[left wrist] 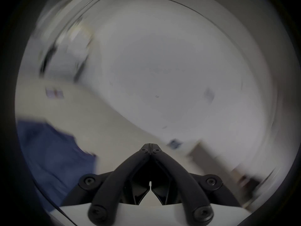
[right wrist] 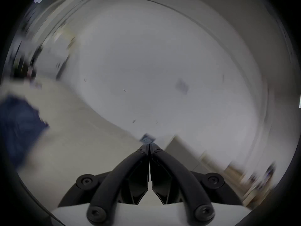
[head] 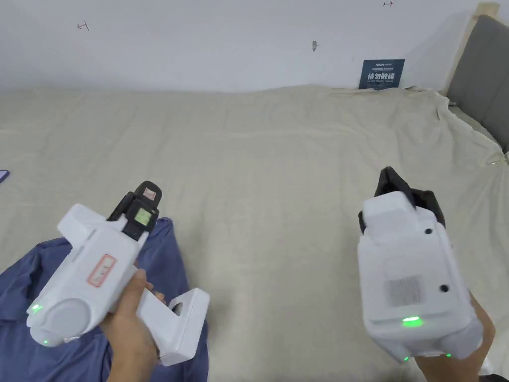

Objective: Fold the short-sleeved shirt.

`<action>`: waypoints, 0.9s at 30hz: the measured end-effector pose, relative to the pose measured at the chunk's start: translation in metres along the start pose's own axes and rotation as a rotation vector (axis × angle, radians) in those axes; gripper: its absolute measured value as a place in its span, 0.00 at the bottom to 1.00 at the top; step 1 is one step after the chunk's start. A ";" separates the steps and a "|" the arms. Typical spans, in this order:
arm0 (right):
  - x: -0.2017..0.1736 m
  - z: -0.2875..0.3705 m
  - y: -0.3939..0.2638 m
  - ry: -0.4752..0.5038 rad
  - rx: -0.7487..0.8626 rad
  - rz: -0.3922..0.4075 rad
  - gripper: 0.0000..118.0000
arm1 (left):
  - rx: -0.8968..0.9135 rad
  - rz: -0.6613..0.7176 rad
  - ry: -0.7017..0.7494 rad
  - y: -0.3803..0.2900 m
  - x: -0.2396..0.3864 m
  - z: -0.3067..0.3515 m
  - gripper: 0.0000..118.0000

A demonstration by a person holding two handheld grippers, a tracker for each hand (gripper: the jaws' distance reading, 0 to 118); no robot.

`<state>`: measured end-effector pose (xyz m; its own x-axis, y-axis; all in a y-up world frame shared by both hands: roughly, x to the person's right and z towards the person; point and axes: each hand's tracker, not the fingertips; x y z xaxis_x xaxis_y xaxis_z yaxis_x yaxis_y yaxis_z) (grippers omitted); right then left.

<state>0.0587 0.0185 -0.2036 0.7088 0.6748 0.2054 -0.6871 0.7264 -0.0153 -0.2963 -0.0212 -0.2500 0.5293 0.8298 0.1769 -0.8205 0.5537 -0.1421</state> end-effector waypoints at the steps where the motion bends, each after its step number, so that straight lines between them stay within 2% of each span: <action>1: -0.009 0.003 0.001 -0.046 0.049 0.127 0.00 | 0.024 0.172 -0.052 0.001 -0.010 0.002 0.00; 3: -0.018 0.010 -0.002 -0.097 0.152 0.290 0.00 | 0.072 0.391 -0.085 0.002 -0.025 0.006 0.00; 4: -0.020 0.012 -0.003 -0.086 0.183 0.321 0.00 | 0.099 0.457 -0.083 0.001 -0.030 0.008 0.00; 5: -0.020 0.014 -0.003 -0.062 0.184 0.308 0.00 | 0.116 0.497 -0.076 0.001 -0.034 0.010 0.00; 6: -0.015 0.014 -0.005 -0.041 0.172 0.259 0.00 | 0.124 0.503 -0.054 0.001 -0.036 0.011 0.00; 8: -0.009 0.012 -0.004 -0.006 0.112 0.138 0.00 | 0.107 0.365 0.006 0.006 -0.033 0.011 0.00; 10: 0.001 0.006 -0.005 0.020 0.054 0.014 0.00 | 0.075 0.099 0.084 0.012 -0.016 0.009 0.00; 14: 0.028 -0.006 -0.013 0.146 -0.080 -0.398 0.00 | 0.063 -0.530 0.230 -0.001 0.033 0.002 0.00; 16: 0.036 -0.010 -0.022 0.172 -0.128 -0.563 0.00 | 0.062 -0.780 0.266 -0.016 0.048 -0.001 0.00; 18: 0.041 -0.012 -0.029 0.197 -0.154 -0.672 0.00 | 0.065 -0.956 0.269 -0.028 0.053 -0.003 0.00; 21: 0.044 -0.016 -0.039 0.223 -0.202 -0.781 0.00 | 0.048 -1.156 0.306 -0.044 0.051 -0.008 0.00; 22: 0.043 -0.016 -0.040 0.221 -0.209 -0.798 0.00 | 0.042 -1.185 0.307 -0.048 0.050 -0.009 0.00; 27: 0.040 -0.015 -0.043 0.217 -0.222 -0.779 0.00 | 0.009 -1.141 0.311 -0.052 0.045 -0.011 0.00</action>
<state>0.1192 0.0167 -0.2093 0.9983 -0.0373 0.0441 0.0433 0.9886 -0.1441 -0.2280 -0.0119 -0.2454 0.9855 -0.1626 -0.0483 0.1603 0.9859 -0.0482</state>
